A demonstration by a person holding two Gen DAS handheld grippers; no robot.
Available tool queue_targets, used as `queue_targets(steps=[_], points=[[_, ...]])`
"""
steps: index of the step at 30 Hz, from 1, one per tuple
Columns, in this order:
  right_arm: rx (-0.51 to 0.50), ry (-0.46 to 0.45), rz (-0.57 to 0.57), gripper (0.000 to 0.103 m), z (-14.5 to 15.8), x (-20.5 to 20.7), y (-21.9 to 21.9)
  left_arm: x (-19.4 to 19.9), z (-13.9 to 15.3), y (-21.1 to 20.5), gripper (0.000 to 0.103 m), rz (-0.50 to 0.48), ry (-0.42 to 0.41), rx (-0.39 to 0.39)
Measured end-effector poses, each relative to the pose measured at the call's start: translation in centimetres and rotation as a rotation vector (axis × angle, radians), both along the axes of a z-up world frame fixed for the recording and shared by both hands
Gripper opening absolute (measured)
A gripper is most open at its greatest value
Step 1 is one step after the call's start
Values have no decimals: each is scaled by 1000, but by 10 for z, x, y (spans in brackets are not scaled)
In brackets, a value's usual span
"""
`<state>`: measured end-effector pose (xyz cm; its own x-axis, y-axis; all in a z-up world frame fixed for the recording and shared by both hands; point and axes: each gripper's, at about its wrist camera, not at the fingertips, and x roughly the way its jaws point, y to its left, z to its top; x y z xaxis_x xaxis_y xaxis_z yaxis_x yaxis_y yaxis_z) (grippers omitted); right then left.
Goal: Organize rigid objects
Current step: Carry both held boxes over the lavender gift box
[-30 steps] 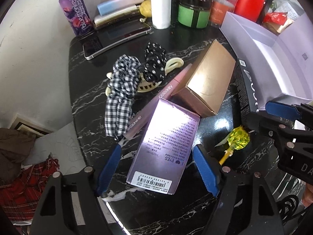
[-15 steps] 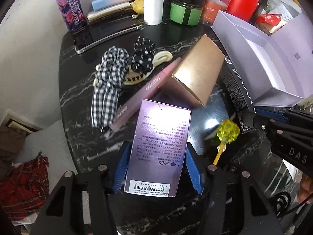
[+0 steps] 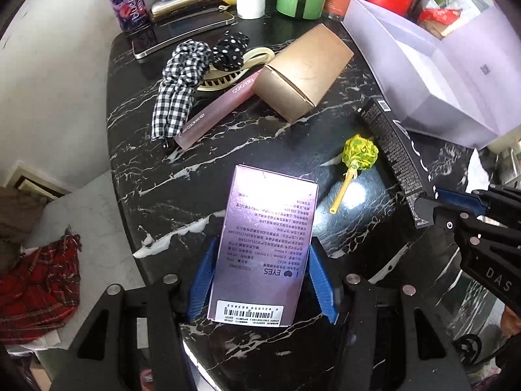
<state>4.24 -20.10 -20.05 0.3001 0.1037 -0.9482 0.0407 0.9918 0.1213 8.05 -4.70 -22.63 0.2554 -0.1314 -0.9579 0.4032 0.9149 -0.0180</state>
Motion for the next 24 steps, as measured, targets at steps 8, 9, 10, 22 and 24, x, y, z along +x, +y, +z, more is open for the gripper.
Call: queue_targets(steps=[8, 9, 10, 22, 24], points=[[3, 12, -27, 25, -8, 19, -2, 13, -1, -8, 63, -16, -15, 16], [2, 10, -24, 26, -9, 22, -2, 14, -1, -10, 63, -16, -16, 16], [2, 11, -21, 26, -10, 25, -2, 16, -1, -10, 63, -15, -21, 12], [-14, -19, 19, 18, -8, 27, 10, 11, 8, -2, 50, 29, 21, -65], [-15, -22, 25, 18, -4, 22, 12, 6, 12, -1, 50, 30, 16, -62]])
